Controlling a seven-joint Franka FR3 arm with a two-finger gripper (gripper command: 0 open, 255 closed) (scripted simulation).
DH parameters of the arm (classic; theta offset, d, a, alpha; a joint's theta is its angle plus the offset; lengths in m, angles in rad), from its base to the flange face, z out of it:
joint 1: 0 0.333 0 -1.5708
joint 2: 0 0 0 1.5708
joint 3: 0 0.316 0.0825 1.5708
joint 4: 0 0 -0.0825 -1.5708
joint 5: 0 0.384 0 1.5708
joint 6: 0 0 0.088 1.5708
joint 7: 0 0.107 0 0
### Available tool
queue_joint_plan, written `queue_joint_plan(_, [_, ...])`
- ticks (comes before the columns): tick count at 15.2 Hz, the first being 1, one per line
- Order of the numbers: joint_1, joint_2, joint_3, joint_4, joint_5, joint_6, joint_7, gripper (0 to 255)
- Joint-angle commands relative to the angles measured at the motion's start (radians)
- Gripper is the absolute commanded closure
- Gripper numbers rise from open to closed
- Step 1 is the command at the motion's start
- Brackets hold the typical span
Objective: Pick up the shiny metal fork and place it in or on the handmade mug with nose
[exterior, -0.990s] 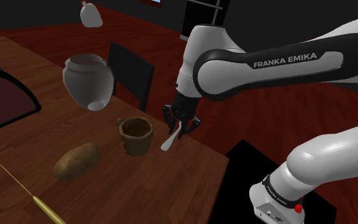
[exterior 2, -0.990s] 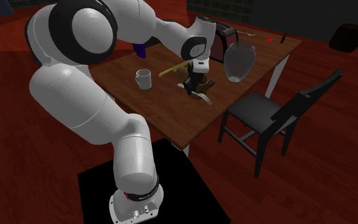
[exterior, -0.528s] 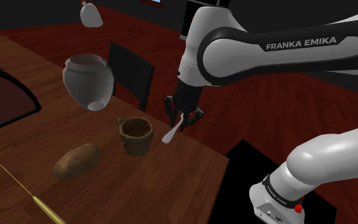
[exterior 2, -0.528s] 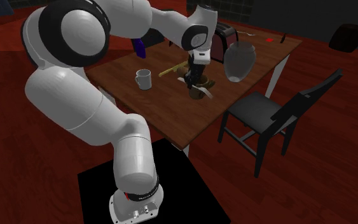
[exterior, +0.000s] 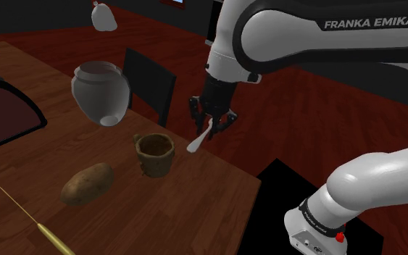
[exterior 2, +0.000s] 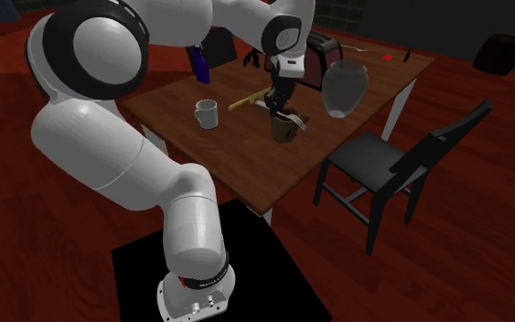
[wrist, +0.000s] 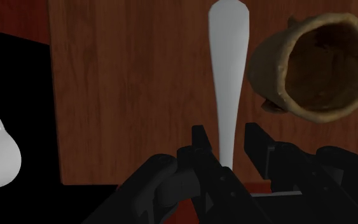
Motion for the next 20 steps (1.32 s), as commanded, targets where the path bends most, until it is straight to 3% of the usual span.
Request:
queue_joint_plan(1, [-0.002,0.000,-0.005,0.019,-0.005,-0.019,0.004,255])
queue_joint_plan(5, [-0.064,0.188,0.112,0.158,-0.094,0.039,0.105,255])
queue_joint_plan(9, [-0.104,0.421,0.230,0.315,-0.269,0.080,0.257,255])
queue_joint_plan(12, [-0.063,0.626,0.269,0.452,-0.454,0.078,0.396,255])
queue_joint_plan(14, [0.020,0.780,0.253,0.582,-0.588,0.048,0.486,255])
queue_joint_plan(20, [0.039,0.793,0.224,0.520,-0.597,0.123,0.486,255])
